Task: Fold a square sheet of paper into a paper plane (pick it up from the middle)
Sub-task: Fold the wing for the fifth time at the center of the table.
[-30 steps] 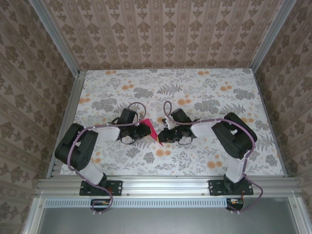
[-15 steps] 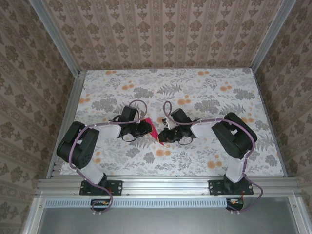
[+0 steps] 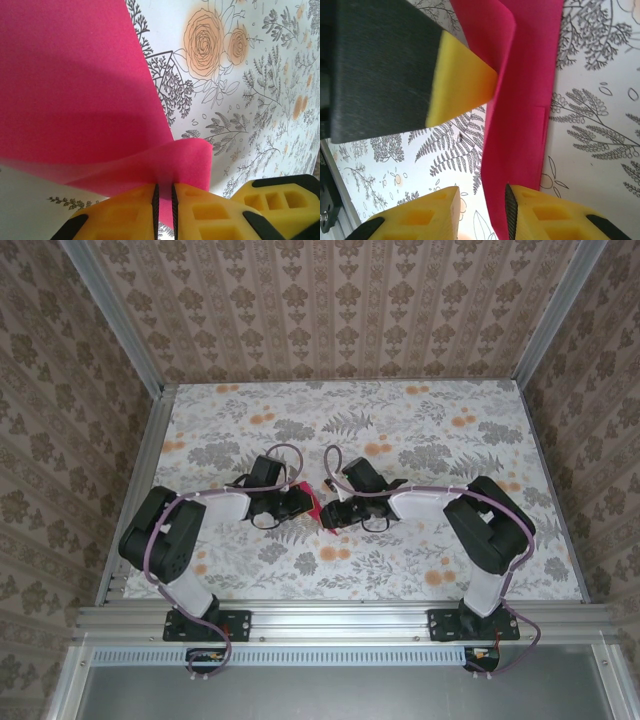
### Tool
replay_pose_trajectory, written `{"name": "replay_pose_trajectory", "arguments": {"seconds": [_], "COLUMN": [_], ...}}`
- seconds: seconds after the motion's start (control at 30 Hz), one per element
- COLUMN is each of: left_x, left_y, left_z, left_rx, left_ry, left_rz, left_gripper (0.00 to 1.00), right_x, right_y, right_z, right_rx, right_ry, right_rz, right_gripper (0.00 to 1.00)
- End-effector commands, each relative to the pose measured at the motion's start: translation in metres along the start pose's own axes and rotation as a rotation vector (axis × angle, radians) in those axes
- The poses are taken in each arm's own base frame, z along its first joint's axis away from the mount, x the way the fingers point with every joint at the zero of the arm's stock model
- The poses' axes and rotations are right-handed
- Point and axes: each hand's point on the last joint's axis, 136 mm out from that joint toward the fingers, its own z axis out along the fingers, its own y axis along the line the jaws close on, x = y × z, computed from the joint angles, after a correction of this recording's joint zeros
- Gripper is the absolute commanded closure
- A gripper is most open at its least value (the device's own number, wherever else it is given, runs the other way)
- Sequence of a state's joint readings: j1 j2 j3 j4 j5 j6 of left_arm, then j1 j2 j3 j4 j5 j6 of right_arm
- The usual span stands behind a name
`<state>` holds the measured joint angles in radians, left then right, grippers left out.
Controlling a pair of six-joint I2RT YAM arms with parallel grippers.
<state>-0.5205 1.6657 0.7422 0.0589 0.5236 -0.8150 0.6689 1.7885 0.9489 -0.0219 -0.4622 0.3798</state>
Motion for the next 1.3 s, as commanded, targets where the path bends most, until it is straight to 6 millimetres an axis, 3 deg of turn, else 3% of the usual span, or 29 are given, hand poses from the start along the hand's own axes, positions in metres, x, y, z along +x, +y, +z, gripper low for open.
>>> {"name": "replay_pose_trajectory", "arguments": {"seconds": [0.0,0.47,0.6,0.8,1.0,1.27], "left_x": [-0.002,-0.004,-0.003,-0.004,-0.006,-0.003], "left_y": [0.002,0.005,0.006,0.004,-0.007,-0.024], "left_z": [0.003,0.004,0.005,0.004,-0.006,-0.017], "left_rx": [-0.02,-0.045,-0.048,-0.042,-0.008,0.072], "left_ry": [0.012,0.015,0.018,0.015,-0.008,-0.033], "left_rz": [-0.022,-0.04,-0.043,-0.037,0.004,0.078], "left_gripper": [0.83,0.83,0.82,0.82,0.82,0.8], "right_x": [-0.001,0.005,0.007,0.008,-0.002,-0.008], "right_y": [-0.002,-0.009,-0.011,-0.014,0.003,0.016], "right_z": [0.003,0.018,0.021,0.022,0.012,0.008], "right_rx": [0.047,0.104,0.107,0.105,-0.038,-0.241], "right_ry": [0.021,0.067,0.071,0.062,0.011,-0.003], "right_rz": [-0.05,-0.097,-0.093,-0.086,-0.008,0.17], "right_gripper": [0.68,0.68,0.74,0.9,0.99,1.0]}}
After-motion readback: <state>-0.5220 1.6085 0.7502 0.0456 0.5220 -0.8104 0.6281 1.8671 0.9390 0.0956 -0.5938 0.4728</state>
